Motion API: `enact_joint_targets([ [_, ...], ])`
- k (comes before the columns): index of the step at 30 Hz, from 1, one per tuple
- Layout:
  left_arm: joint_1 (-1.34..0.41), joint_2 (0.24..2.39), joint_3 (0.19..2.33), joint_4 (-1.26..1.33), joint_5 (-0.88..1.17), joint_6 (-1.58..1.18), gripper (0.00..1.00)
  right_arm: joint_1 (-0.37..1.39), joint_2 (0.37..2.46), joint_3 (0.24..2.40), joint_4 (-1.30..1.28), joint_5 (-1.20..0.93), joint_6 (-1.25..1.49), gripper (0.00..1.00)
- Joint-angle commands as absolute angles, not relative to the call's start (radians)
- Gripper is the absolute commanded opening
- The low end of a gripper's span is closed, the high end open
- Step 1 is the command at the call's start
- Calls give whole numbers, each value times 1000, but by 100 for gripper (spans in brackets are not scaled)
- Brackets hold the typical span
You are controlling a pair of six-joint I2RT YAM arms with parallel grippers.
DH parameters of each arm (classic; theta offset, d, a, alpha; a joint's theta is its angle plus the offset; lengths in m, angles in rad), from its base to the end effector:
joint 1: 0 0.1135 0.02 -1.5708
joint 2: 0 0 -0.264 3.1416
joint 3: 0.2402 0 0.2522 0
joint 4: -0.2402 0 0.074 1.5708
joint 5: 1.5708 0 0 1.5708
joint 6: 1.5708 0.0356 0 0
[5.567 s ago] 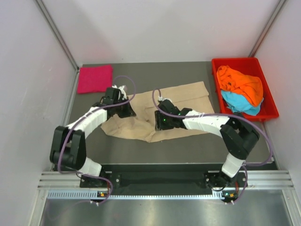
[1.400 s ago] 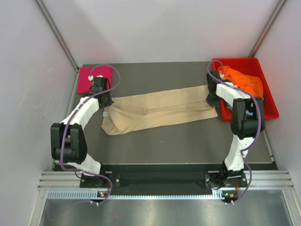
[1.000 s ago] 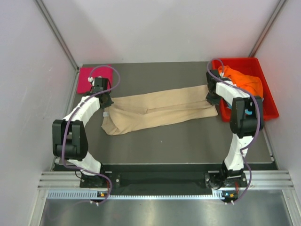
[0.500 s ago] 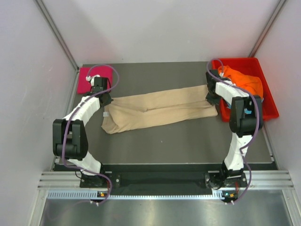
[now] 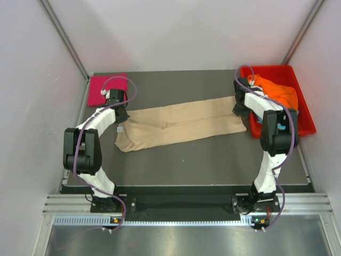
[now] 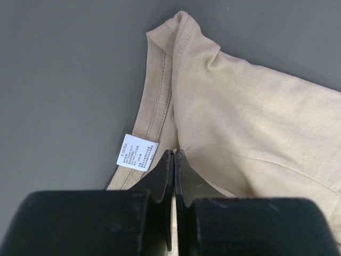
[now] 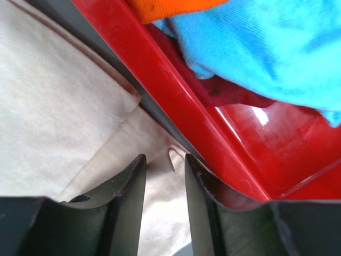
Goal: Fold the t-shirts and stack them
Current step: Fold the tshirt
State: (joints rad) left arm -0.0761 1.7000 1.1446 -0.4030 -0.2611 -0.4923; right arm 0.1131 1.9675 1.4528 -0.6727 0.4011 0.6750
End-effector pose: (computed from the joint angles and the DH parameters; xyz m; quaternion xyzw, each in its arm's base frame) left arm 0.3558 -0.0179 0.2084 -0.2337 0.9169 0.0353 0.3217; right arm 0.4037 0.0319 0.1896 0.3032 0.9138 -0.1089 0.2475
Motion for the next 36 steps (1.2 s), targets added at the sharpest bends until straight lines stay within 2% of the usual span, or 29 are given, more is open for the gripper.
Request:
enact_joint_targets([
  [1, -69, 1694, 1184, -393, -253, -495, 0, 107, 1850, 1445, -640, 419, 696, 37],
  [10, -71, 1689, 1186, -384, -215, -492, 0, 126, 1835, 1417, -627, 382, 726, 38],
  [14, -71, 1686, 1190, -377, -210, -486, 0, 130, 1870, 1428, -607, 374, 715, 33],
  [20, -71, 1697, 1204, -390, -216, -485, 0, 130, 1930, 1500, -664, 411, 719, 36],
  [36, -71, 1690, 1209, -391, -206, -485, 0, 144, 2048, 1608, -756, 436, 791, 37],
])
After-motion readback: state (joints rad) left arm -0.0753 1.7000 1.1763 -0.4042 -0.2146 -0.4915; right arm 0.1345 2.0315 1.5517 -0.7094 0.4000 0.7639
